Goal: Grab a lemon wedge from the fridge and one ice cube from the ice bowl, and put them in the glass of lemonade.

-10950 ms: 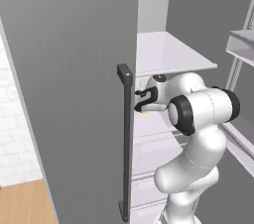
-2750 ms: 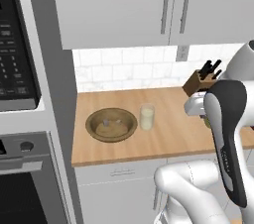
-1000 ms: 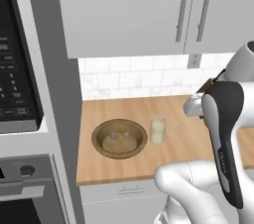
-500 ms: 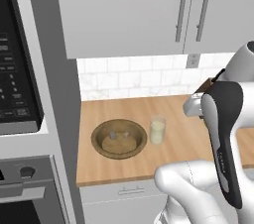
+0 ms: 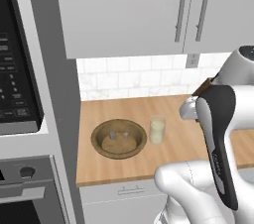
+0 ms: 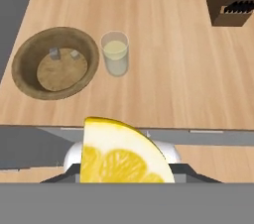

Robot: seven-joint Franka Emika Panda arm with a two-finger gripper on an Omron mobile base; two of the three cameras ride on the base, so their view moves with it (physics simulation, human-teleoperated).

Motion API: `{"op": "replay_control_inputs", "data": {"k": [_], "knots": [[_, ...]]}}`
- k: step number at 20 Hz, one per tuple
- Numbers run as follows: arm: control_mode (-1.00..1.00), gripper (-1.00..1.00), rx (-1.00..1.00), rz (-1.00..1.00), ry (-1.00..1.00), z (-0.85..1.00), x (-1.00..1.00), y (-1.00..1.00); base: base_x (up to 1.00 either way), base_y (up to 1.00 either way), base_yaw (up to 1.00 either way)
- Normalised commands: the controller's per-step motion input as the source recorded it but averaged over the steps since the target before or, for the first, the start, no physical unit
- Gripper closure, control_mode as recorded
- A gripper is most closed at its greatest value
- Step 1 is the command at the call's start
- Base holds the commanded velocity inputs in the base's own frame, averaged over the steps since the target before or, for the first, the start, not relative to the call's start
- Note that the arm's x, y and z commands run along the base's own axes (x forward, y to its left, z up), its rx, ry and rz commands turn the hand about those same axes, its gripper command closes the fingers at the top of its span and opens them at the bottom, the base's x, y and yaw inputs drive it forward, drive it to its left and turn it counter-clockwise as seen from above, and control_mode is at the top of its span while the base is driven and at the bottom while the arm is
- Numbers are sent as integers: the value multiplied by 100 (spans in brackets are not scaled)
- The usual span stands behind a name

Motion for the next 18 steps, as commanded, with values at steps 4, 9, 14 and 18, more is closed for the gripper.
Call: {"op": "replay_control_inputs", "data": {"k": [4, 9, 14, 18], "knots": [[-100, 100, 0, 0, 0, -41, 24, 23, 0, 0, 0], [-100, 100, 0, 0, 0, -42, 41, 23, 0, 0, 0], [-100, 100, 0, 0, 2, -31, 75, 2, 0, 0, 0], [-100, 100, 0, 0, 6, -16, 100, 1, 0, 0, 0]]}}
